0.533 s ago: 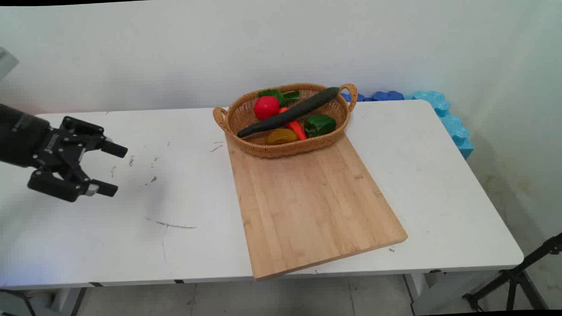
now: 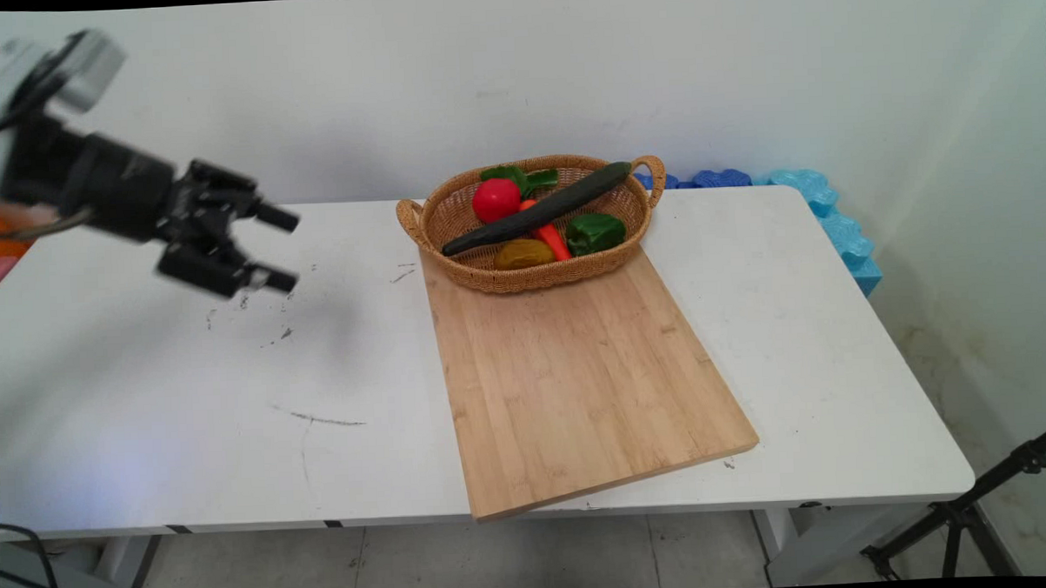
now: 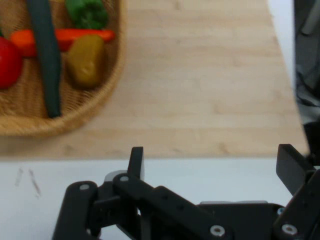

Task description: Pick up the cucumber from the vegetable basket

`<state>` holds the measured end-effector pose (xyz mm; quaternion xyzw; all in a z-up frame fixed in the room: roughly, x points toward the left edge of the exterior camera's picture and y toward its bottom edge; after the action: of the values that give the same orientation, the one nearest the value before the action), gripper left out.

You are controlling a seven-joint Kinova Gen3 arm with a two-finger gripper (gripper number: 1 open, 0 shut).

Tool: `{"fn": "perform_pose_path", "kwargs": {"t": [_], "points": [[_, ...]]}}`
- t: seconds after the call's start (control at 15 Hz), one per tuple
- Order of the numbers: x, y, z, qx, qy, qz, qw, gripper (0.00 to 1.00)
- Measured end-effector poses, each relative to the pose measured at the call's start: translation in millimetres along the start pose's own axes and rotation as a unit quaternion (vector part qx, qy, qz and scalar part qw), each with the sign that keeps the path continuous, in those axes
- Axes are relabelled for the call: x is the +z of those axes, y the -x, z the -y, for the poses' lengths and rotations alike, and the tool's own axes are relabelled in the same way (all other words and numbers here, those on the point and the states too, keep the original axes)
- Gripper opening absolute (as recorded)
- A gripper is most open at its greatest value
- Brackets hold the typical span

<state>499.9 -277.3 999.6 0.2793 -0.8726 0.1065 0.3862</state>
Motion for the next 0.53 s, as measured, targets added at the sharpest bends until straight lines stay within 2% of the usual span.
{"fn": "perform_pose_path", "kwargs": {"t": [0.53], "points": [[72.6, -82.2, 62.1, -0.028, -0.038, 0.019, 0.9987, 1.00]]}}
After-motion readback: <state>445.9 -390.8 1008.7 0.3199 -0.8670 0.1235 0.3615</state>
